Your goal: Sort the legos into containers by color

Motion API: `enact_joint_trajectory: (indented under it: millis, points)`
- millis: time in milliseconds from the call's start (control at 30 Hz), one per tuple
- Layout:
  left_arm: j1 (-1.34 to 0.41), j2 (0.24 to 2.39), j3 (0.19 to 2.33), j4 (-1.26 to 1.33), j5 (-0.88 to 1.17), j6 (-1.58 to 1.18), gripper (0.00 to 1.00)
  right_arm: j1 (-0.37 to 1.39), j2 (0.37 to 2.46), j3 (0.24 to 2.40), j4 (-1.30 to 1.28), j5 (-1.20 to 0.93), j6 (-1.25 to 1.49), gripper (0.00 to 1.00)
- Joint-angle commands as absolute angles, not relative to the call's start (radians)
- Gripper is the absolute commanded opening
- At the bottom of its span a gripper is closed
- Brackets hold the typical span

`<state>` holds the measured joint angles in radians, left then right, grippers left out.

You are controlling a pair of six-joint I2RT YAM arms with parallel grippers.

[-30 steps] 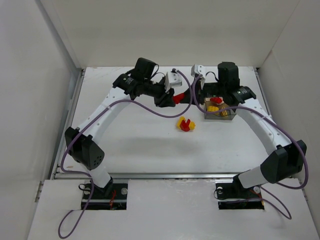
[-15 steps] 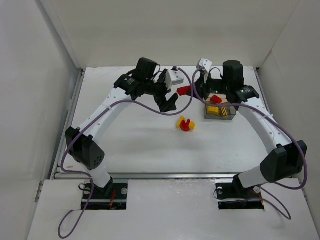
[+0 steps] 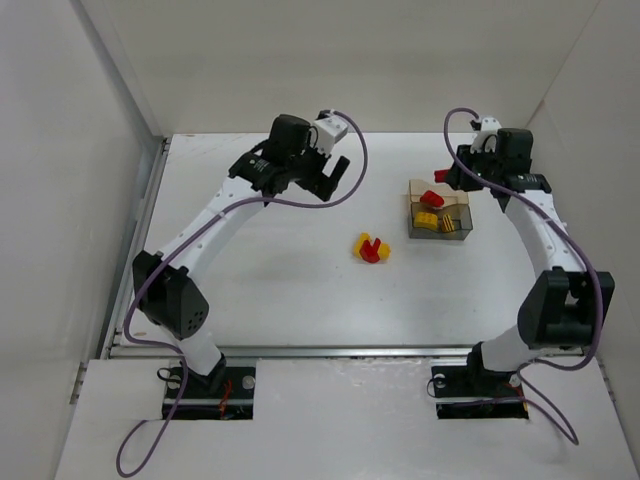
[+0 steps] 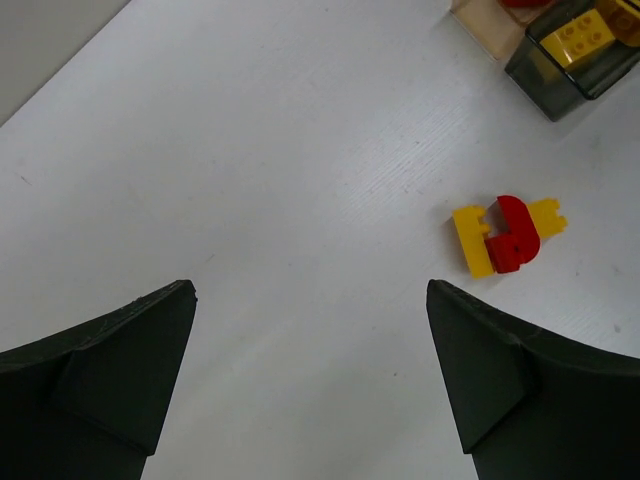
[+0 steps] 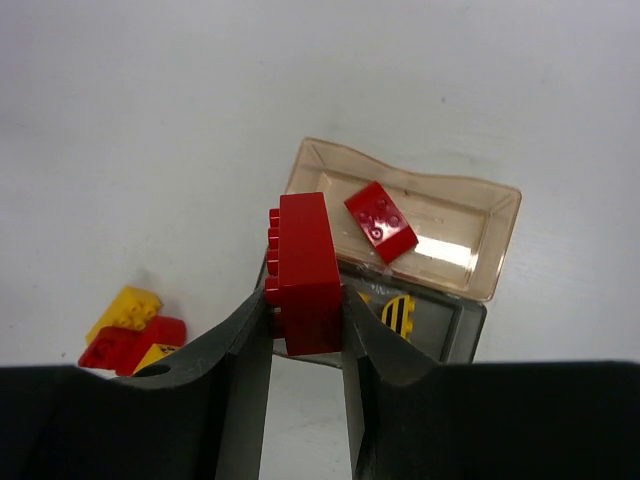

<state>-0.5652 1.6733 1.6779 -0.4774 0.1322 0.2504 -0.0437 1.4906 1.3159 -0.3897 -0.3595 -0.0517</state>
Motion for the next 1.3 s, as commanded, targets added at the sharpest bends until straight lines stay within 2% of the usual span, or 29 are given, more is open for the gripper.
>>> enact_joint_trajectory:
  millis: [0,167,233,267,367,533,667,767,933,1133,1267]
  points:
    - [-0.523,1.638,1.68,-0.433,0.129,0.143,1.0,-0.046,1.577,1.368,-0.428,-0.279,0.037,0.0]
    - [-0.448,1.647,1.651,-0.452,0.363,0.175,1.0,-0.046,1.744,1.466,-0.468,-0.322,0.086,0.02]
    - [-0.463,1.647,1.641,-0.462,0.335,0.244,1.0,-0.046,1.772,1.489,-0.459,-0.311,0.103,0.05]
    - [-0.475,1.647,1.625,-0.462,0.258,0.265,1.0,-0.046,1.793,1.489,-0.445,-0.311,0.113,0.06]
    - [-0.528,1.638,1.582,-0.462,0.164,0.319,1.0,-0.037,1.833,1.54,-0.445,-0.311,0.129,0.18]
    - [-0.548,1.638,1.549,-0.462,0.104,0.319,1.0,0.002,1.884,1.592,-0.486,-0.255,0.138,0.47]
    - [-0.557,1.638,1.54,-0.462,0.104,0.32,1.0,0.002,1.894,1.592,-0.497,-0.255,0.138,0.58]
    - [-0.58,1.647,1.54,-0.462,0.104,0.339,1.0,0.002,1.904,1.612,-0.515,-0.246,0.138,0.63]
    - [-0.613,1.647,1.529,-0.471,0.104,0.411,1.0,0.002,1.847,1.597,-0.488,-0.278,0.138,0.63]
    - [-0.676,1.647,1.529,-0.492,0.224,0.495,0.96,0.08,1.639,1.502,-0.408,-0.209,0.064,0.63]
    - [-0.773,1.677,1.525,-0.506,0.273,0.619,0.98,0.08,1.528,1.39,-0.353,-0.235,0.055,0.66]
